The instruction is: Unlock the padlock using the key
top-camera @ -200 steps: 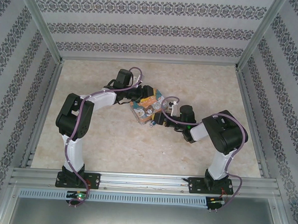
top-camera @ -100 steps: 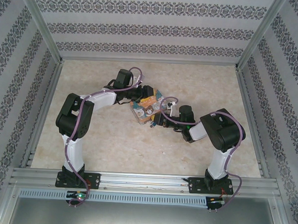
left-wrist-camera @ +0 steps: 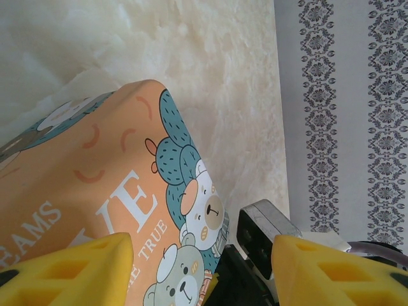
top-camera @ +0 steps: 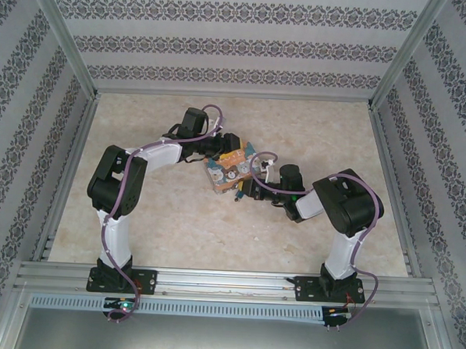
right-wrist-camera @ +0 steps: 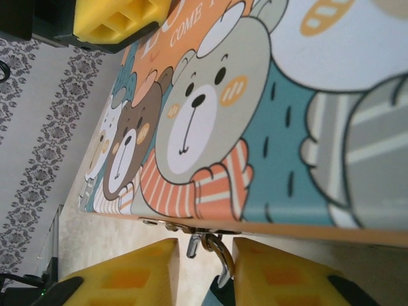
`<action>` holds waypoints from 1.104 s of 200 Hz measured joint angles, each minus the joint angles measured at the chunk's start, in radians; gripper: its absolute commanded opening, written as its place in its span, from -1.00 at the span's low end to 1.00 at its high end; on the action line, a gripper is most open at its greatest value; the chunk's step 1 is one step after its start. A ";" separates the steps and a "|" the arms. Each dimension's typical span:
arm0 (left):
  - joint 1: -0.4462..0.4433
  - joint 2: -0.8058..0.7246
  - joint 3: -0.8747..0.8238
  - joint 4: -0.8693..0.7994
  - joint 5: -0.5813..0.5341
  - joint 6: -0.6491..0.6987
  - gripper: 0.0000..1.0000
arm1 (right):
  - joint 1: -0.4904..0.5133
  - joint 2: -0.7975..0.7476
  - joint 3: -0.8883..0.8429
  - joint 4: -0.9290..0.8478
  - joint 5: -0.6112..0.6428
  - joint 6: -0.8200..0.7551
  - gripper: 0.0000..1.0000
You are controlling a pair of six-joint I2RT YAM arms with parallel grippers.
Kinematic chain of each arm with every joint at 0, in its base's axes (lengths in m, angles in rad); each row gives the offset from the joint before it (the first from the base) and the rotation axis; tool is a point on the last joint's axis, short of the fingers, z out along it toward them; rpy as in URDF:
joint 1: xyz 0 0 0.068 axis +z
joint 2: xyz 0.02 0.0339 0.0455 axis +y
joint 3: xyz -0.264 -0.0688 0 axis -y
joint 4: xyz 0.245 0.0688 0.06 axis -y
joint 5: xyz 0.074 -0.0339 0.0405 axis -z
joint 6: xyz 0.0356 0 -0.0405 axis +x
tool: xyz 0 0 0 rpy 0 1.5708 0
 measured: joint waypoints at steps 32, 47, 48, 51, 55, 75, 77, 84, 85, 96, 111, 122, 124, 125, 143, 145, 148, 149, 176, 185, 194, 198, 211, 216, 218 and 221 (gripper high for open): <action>0.000 0.000 -0.001 0.000 0.000 0.000 0.18 | 0.000 0.000 0.000 -0.030 -0.001 -0.018 -0.73; 0.000 0.000 -0.003 0.003 0.000 0.000 0.18 | 0.000 -0.001 0.000 -0.034 -0.004 -0.026 -0.83; 0.000 0.000 -0.003 0.003 0.000 0.000 0.18 | 0.000 -0.001 0.000 -0.034 -0.004 -0.028 -0.84; 0.000 0.000 -0.003 0.003 0.000 0.000 0.18 | 0.000 -0.001 0.000 -0.034 -0.005 -0.027 -0.85; 0.000 0.000 -0.003 0.004 -0.001 -0.001 0.18 | 0.000 -0.001 0.000 -0.035 -0.006 -0.030 -0.87; 0.000 0.000 -0.006 0.010 -0.002 -0.001 0.18 | 0.000 -0.002 0.000 -0.035 -0.011 -0.032 -0.99; 0.000 0.000 -0.007 0.010 -0.002 -0.002 0.18 | 0.000 -0.002 0.000 -0.035 -0.011 -0.028 -1.00; 0.000 0.000 -0.008 0.013 -0.002 -0.003 0.18 | 0.000 -0.003 0.000 -0.036 -0.011 -0.028 -1.00; 0.000 0.000 -0.008 0.013 -0.002 -0.003 0.18 | 0.000 -0.003 0.000 -0.036 -0.011 -0.028 -1.00; 0.000 -0.001 -0.010 0.016 -0.004 -0.003 0.18 | 0.000 -0.003 0.000 -0.036 -0.010 -0.026 -1.00; 0.000 -0.002 -0.013 0.018 -0.005 -0.004 0.18 | 0.000 -0.005 0.000 -0.036 -0.009 -0.015 -1.00; 0.000 -0.004 -0.018 0.024 -0.005 -0.004 0.18 | 0.000 -0.008 -0.002 -0.037 -0.005 -0.003 -1.00; 0.000 -0.005 -0.018 0.025 -0.005 -0.004 0.18 | 0.000 -0.008 -0.002 -0.036 -0.003 -0.002 -1.00; 0.000 -0.005 -0.019 0.026 -0.005 -0.004 0.18 | 0.000 -0.008 -0.002 -0.037 -0.003 0.000 -1.00; 0.000 -0.006 -0.024 0.035 -0.005 -0.003 0.18 | 0.005 -0.015 -0.011 -0.026 0.013 0.034 -1.00; 0.000 -0.006 -0.025 0.036 -0.005 -0.004 0.18 | 0.005 -0.016 -0.013 -0.023 0.018 0.040 -1.00; 0.000 -0.006 -0.026 0.037 -0.004 -0.004 0.18 | 0.006 -0.016 -0.016 -0.019 0.021 0.047 -1.00; 0.000 -0.006 -0.026 0.038 -0.004 -0.004 0.18 | 0.007 -0.017 -0.016 -0.017 0.022 0.050 -1.00; 0.000 -0.008 -0.034 0.050 -0.004 -0.003 0.18 | 0.013 -0.019 -0.043 0.034 0.075 0.130 -1.00; 0.000 -0.008 -0.034 0.052 -0.004 -0.003 0.18 | 0.013 -0.019 -0.051 0.054 0.089 0.159 -1.00; 0.000 -0.008 -0.035 0.058 -0.005 -0.003 0.18 | 0.013 -0.019 -0.056 0.069 0.102 0.191 -1.00; 0.000 -0.008 -0.036 0.060 -0.005 -0.003 0.18 | 0.013 -0.019 -0.057 0.074 0.108 0.205 -1.00; 0.000 -0.008 -0.036 0.064 -0.011 -0.003 0.18 | 0.017 -0.017 -0.060 0.098 0.129 0.253 -1.00; 0.000 -0.008 -0.036 0.064 -0.013 -0.002 0.18 | 0.018 -0.014 -0.060 0.106 0.138 0.268 -1.00; 0.000 -0.008 -0.036 0.064 -0.014 -0.003 0.18 | 0.018 -0.013 -0.060 0.111 0.142 0.275 -1.00; 0.001 -0.008 -0.036 0.064 -0.015 -0.002 0.18 | 0.019 -0.011 -0.060 0.116 0.146 0.282 -1.00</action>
